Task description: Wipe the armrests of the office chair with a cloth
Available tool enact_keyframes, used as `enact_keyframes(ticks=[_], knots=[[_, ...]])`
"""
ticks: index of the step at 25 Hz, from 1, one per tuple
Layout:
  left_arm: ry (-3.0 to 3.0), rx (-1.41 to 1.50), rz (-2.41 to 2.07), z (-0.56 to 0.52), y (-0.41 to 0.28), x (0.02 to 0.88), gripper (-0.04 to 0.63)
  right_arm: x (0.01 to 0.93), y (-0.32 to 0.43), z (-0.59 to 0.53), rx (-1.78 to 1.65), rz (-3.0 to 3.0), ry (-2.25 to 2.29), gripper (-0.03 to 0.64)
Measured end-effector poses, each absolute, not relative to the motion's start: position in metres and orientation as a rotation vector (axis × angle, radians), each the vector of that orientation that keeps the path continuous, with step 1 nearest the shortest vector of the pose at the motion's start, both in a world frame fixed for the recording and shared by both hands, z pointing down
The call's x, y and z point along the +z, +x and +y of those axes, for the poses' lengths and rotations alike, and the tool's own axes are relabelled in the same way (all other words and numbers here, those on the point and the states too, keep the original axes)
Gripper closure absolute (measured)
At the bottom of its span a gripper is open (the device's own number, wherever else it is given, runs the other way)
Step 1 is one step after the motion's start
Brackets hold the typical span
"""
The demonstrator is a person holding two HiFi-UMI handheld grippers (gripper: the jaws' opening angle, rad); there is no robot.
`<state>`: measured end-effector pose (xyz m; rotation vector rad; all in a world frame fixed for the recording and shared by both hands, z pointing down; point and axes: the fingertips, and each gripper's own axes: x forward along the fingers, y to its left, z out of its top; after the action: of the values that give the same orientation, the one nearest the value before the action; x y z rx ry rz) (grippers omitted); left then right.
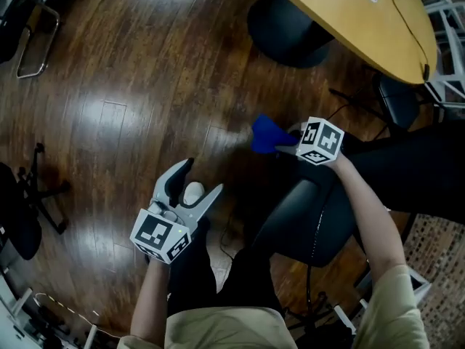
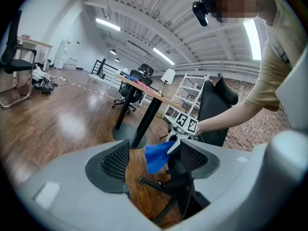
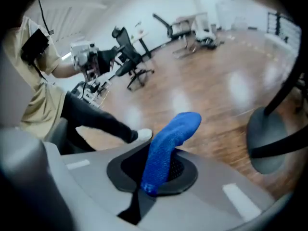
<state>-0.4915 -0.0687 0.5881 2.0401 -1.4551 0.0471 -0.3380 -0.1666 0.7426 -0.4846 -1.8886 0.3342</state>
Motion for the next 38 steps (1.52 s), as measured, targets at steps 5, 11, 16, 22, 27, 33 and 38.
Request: enact_keyframes(ticks=[5,11,16,22,27,33,38], knots=[[2.137,0.052,-1.423,-0.082,-0.471,0.521,0.284,0.608,-0.35,-0.191,0.367,-2.329,-0.094,0.598],[2.287,0.096,-1.326,-0.09,-0.405,0.447,0.285,0.517,-0.281,-0.156,0.523,-2.551,0.293,0.598],[2.38,0.141,-1.247,-0.096,-0.342,0.406,0.288,0.489,-0.205,-0.112,0.669,-2.608,0.62,0.597],[2.442,0.22,-1.178,-0.085,-0.277,0.395,0.293,0.52,-0.144,-0.055,0.998,-2.606,0.829,0.596],[2.453,0.295,-1.134,-0.083,-0.241,0.407,0.293,0.591,-0.153,-0.009,1.273,-2.491,0.685,0.594],[2.487,0.423,-1.193,-0.088,-0.235,0.433,0.299,0.623,-0.201,-0.021,1.42,-2.731,0.522,0.595],[2.463,0.456,-1.242,-0.098,-0.251,0.448,0.308,0.648,-0.216,-0.038,1.482,-2.841,0.429,0.6]])
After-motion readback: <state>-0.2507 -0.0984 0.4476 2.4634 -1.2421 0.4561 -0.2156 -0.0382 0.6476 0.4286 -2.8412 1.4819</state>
